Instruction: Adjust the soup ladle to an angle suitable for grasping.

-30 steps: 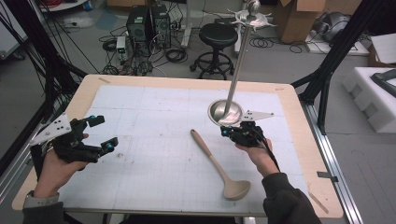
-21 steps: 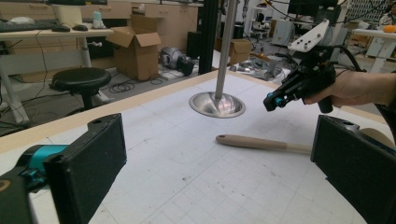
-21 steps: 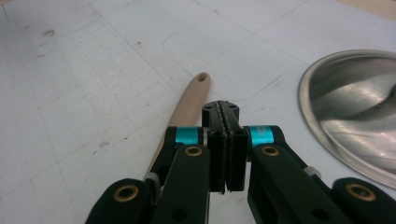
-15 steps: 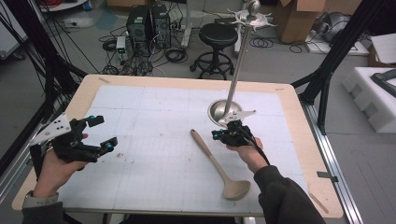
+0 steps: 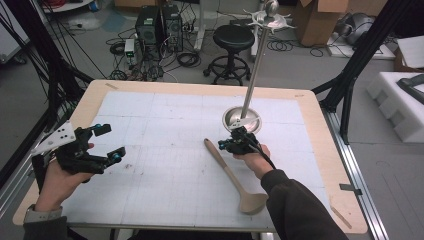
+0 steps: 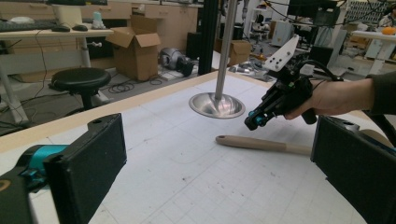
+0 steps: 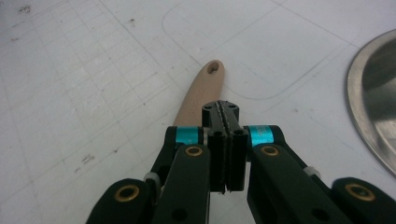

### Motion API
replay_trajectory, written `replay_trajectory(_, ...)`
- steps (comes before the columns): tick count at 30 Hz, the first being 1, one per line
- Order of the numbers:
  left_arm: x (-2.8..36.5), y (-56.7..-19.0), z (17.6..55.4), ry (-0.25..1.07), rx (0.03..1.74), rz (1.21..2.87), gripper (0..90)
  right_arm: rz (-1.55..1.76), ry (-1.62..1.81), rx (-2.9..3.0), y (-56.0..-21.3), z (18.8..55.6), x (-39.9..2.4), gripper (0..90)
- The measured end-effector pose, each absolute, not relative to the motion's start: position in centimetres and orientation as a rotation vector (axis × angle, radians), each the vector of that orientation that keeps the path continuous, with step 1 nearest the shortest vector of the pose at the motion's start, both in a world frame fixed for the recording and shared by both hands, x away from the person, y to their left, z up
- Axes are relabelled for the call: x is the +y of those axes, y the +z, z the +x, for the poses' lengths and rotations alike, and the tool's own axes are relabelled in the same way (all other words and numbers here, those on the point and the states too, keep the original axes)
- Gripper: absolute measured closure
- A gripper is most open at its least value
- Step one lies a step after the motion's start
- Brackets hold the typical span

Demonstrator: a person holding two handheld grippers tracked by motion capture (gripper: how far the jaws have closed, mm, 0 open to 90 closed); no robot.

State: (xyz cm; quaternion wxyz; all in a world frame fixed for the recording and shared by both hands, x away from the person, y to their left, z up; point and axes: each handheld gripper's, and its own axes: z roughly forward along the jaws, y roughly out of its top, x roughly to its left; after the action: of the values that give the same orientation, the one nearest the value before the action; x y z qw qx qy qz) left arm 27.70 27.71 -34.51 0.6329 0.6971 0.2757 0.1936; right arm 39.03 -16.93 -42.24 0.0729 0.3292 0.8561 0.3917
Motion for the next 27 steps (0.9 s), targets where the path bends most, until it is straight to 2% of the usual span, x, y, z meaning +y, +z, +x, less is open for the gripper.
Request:
replay_trajectory(17,28.5,-35.0,27.8,0.446,0.657,1.592,3.9,0.951,1.099,2.624,-44.0,41.1,-15.2,90.0)
replay_trajectory(27,28.5,-35.2,27.9,0.443,0.662,1.6,3.9,0.917,1.09,2.652,-43.8,41.1,-14.8,90.0)
